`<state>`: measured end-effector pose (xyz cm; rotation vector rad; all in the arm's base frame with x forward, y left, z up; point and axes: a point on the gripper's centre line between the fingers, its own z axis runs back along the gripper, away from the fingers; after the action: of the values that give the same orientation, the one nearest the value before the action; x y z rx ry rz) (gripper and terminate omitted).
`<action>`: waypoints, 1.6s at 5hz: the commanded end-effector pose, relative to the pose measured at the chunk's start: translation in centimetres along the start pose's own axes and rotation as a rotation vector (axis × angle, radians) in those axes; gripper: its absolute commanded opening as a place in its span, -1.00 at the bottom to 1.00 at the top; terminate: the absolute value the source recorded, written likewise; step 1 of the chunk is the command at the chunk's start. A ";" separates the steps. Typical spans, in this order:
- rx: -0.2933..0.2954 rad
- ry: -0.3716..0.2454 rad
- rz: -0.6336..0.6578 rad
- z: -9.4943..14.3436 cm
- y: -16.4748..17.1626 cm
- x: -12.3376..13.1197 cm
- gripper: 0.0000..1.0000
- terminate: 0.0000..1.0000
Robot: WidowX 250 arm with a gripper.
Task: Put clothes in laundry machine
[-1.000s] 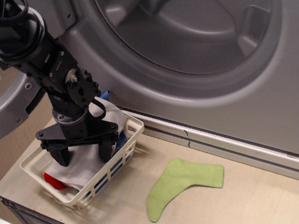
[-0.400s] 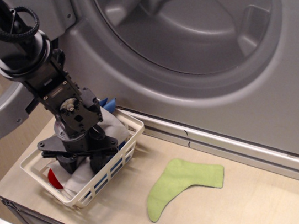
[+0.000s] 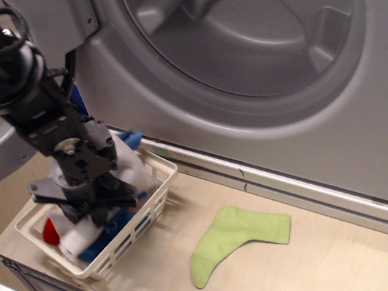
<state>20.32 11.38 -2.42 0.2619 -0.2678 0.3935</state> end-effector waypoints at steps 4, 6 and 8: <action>-0.204 -0.204 -0.077 13.5 -4.0 6.2 -1.00 -1.00; -0.268 -0.299 -0.094 14.5 -8.5 8.8 -1.00 -1.00; -0.311 -0.348 -0.059 14.3 -12.5 11.7 -1.00 -1.00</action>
<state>32.72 -0.10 10.24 0.0378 -0.6000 0.2481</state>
